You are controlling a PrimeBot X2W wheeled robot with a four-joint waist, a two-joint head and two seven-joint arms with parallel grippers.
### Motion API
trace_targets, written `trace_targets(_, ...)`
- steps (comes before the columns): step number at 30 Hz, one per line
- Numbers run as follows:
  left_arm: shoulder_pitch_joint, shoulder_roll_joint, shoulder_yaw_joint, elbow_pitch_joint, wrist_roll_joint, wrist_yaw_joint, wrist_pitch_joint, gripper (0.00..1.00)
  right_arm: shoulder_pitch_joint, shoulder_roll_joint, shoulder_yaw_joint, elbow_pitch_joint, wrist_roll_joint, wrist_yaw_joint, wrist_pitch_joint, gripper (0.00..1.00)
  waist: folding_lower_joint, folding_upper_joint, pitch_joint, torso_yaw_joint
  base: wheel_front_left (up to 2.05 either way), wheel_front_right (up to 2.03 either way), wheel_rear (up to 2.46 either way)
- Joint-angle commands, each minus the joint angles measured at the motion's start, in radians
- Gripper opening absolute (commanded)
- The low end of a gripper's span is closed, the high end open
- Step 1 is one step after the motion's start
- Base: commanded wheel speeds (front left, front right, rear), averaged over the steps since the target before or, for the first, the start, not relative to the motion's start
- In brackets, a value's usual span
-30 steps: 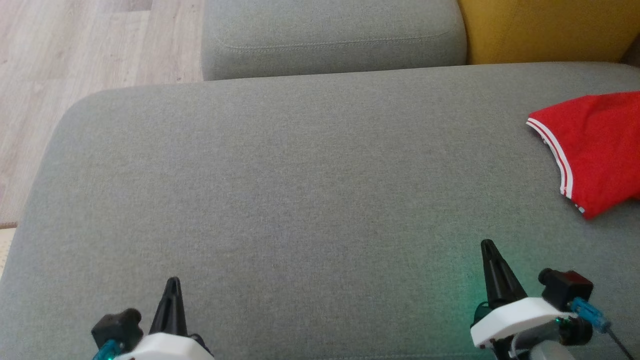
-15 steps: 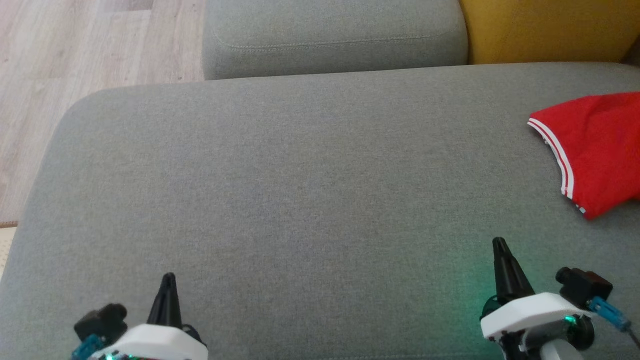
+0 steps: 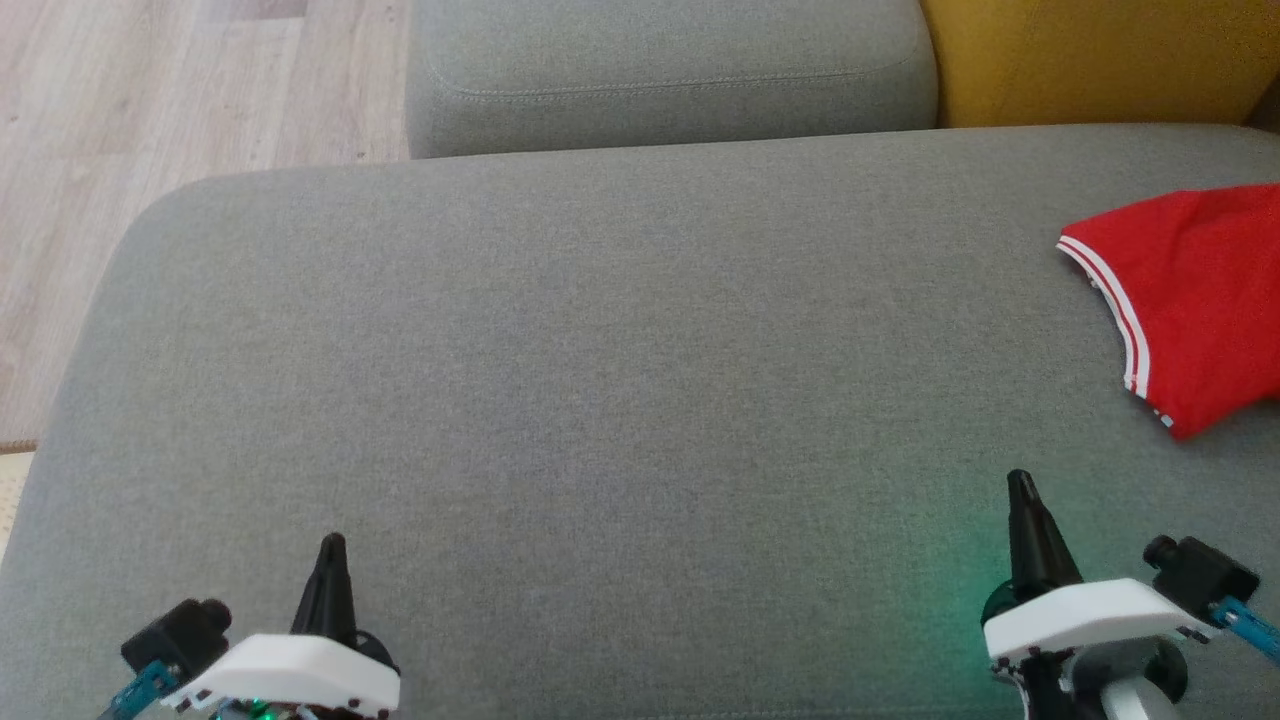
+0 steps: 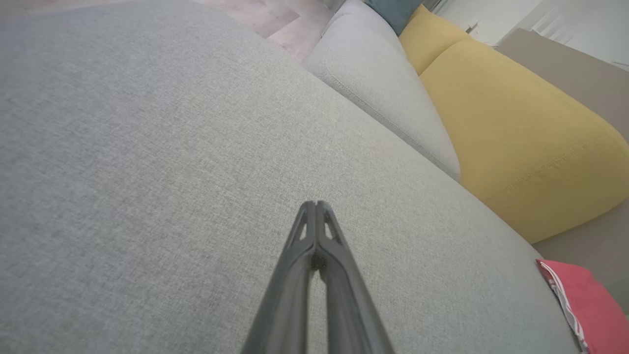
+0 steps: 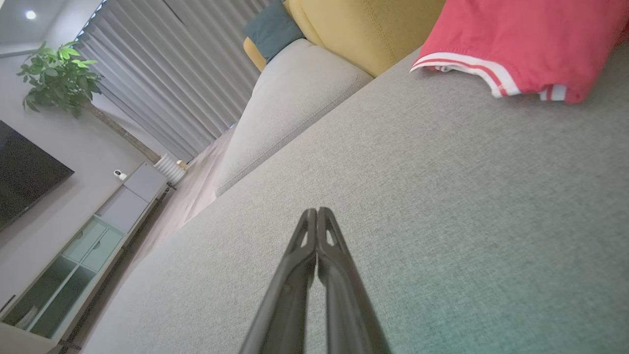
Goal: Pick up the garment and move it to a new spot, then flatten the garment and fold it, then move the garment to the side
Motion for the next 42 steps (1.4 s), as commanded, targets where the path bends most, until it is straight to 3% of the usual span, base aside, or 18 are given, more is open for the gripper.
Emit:
trace_targets(1, -0.050, 0.012, 0.027, -0.030, -0.033, -0.009, 0.006, 0.00, -0.056, -0.010, -0.005, -0.039, 0.036, 0.000, 0.005, 0.00, 0.0000, -0.0001, 0.000, 0.000, 0.00, 0.00, 0.00)
trace_targets(42, -0.121, 0.015, 0.106, -0.021, -0.473, -0.088, 0.117, 0.00, -0.075, -0.013, -0.071, -0.085, 0.482, -0.001, 0.104, 0.00, 0.0000, -0.0001, 0.004, 0.007, 0.00, 0.00, 0.00)
